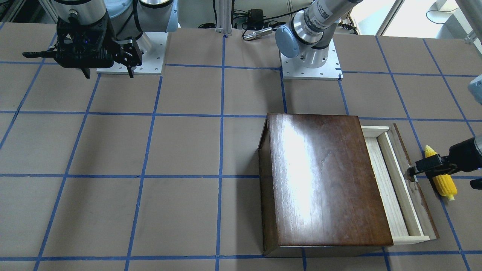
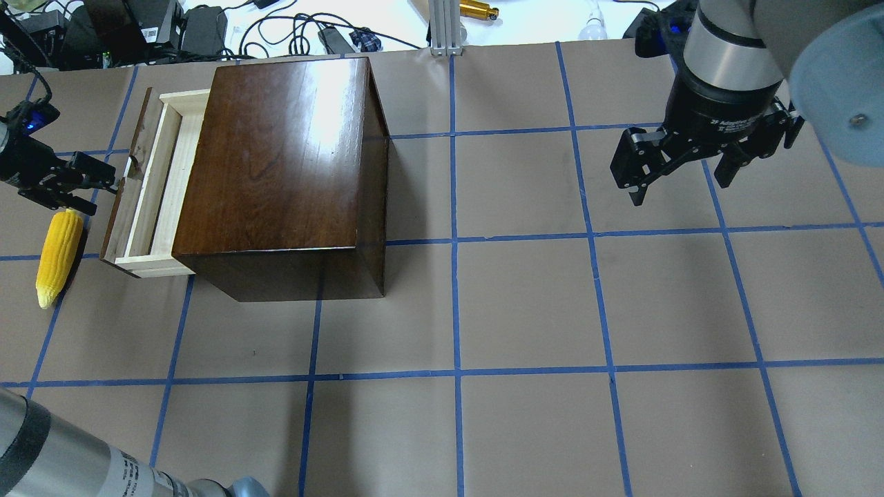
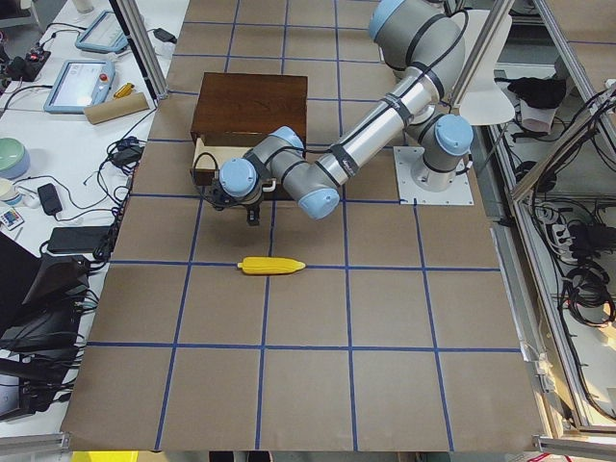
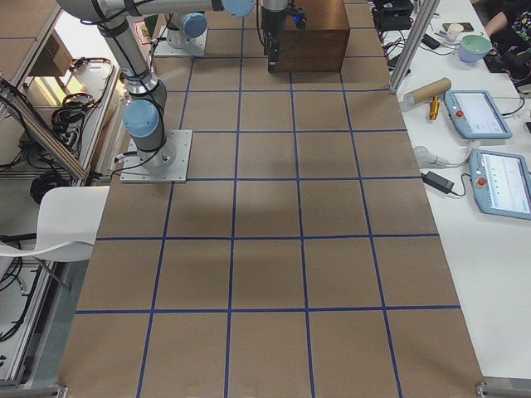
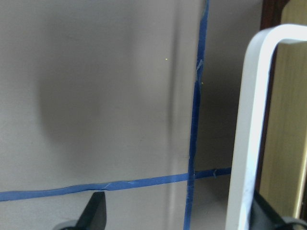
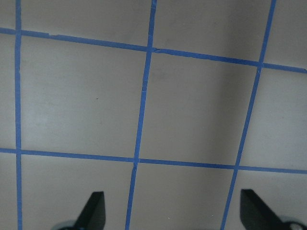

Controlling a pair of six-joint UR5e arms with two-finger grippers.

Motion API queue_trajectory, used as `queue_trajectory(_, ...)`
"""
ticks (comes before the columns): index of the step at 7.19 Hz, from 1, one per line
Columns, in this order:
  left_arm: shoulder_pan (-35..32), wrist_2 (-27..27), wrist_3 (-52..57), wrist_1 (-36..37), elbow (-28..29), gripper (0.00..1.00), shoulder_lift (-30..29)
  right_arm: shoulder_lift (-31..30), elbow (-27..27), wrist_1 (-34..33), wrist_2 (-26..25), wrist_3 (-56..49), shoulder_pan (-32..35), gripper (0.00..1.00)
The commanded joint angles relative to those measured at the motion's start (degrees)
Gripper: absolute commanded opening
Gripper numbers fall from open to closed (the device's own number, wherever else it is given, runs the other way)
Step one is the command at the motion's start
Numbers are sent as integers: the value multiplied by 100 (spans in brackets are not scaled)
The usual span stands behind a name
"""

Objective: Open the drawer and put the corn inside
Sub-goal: 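Release the handle and move the left gripper above the yellow corn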

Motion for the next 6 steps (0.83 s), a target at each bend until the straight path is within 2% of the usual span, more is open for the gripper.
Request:
queue_trajectory(1,82,0,18,0,-8,100,7,8,0,0,0,-6,0,100)
queue_trajectory(5,39,0,-34,-9,18,100,235,8,0,0,0,3,0,100)
queue_trajectory(6,64,61,-26,-104,253,100,314,0,0,0,0,-6,0,100)
